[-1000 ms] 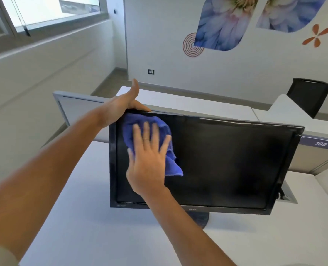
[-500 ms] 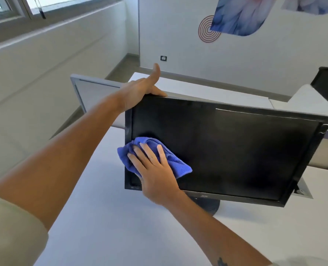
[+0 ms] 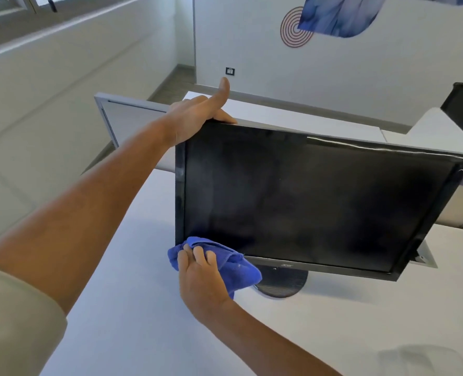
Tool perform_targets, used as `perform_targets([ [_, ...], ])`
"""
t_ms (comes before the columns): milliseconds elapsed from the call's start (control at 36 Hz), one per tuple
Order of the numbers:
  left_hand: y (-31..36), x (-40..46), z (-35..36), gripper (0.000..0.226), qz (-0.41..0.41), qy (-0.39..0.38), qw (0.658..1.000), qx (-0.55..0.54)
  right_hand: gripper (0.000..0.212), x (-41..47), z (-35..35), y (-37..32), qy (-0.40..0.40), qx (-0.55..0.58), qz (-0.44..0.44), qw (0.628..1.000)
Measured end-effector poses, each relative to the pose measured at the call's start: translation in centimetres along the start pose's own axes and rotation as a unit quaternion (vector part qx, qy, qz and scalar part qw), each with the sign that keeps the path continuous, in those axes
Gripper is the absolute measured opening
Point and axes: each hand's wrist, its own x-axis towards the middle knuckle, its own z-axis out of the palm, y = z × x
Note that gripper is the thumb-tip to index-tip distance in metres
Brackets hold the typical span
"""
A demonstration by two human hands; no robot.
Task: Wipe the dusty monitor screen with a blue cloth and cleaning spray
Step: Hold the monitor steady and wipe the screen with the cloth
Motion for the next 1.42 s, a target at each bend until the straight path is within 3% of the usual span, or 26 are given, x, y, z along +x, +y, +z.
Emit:
perform_targets([
  [83,-0.4,0.2,-0.1,0.111,0.003,-0.002,1.000,-0.011,0.030,0.0,-0.3,-0.8,-0.038,0.002,0.009,0.999],
  [250,-0.9,0.0,-0.2,0.114,0.013,-0.005,1.000,-0.015,0.038,0.4,-1.0,-1.4,-0.101,0.081,0.058,0.990],
  [417,-0.8,-0.6,0.0,0.108,0.024,-0.005,1.000,-0.019,0.043,0.9,-0.6,-1.5,-0.102,0.106,0.116,0.982],
  [667,-0.7,-1.3,0.1,0.089,0.036,0.005,0.999,0.006,0.033,0.2,-0.4,0.7,-0.096,0.177,0.203,0.958],
  [806,-0.4,-1.1,0.2,0.085,0.042,0.008,0.999,0.023,0.050,-1.6,0.0,3.6,-0.115,0.172,0.252,0.945],
  [1056,-0.4,-1.2,0.2,0.102,0.051,0.012,0.999,-0.006,0.072,-6.3,1.1,9.1,-0.126,0.138,0.330,0.925],
  [1278,-0.3,-0.8,0.5,0.096,0.056,0.025,0.998,-0.012,0.085,-11.0,2.1,15.6,-0.141,0.108,0.416,0.892],
  [1361,-0.4,-0.8,0.5,0.096,0.063,0.026,0.998,-0.006,0.100,-12.8,2.3,18.8,-0.166,0.084,0.446,0.875],
  [1417,-0.4,-0.8,0.6,0.102,0.069,0.027,0.997,-0.007,0.097,-13.9,2.3,20.9,-0.163,0.085,0.466,0.865],
])
